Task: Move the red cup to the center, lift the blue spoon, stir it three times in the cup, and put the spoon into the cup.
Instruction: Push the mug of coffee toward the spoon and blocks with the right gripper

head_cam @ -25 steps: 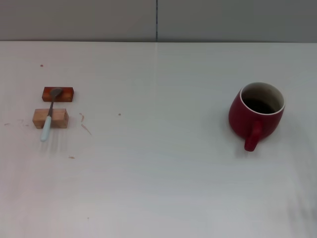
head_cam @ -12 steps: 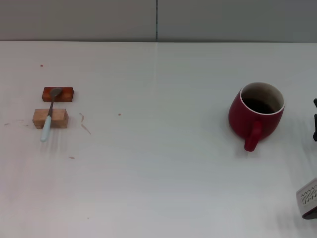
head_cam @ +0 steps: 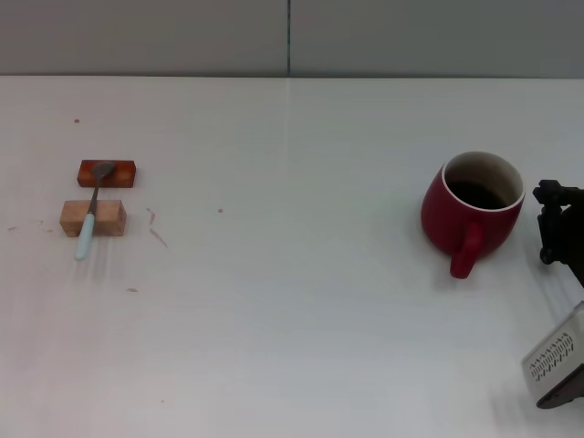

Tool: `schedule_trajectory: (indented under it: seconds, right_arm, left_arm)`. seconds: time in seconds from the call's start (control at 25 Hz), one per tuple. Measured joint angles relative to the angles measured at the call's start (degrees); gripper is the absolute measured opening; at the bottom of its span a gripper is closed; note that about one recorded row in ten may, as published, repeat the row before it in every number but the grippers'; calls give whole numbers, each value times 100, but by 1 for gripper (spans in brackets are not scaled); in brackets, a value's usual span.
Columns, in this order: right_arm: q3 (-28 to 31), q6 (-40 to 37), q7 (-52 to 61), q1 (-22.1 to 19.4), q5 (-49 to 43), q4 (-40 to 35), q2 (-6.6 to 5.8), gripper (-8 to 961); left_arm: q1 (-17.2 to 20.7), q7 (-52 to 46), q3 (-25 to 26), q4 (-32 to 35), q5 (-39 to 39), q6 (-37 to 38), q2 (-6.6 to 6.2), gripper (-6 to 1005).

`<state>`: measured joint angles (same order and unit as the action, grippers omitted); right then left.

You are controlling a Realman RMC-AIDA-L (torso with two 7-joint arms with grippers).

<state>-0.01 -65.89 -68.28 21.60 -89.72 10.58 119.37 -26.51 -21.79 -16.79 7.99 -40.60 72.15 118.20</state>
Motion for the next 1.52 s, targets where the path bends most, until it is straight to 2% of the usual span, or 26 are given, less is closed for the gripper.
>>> schedule_trajectory:
  seconds: [0.92, 1.52]
  right_arm:
    - [-86, 382, -32, 385, -73, 294, 21, 73]
    - [145, 691, -308, 789, -21, 831, 33, 67]
  left_arm:
    - [-6, 0, 9, -22, 0, 69, -4, 676]
    - [30, -4, 9, -35, 0, 71, -8, 676]
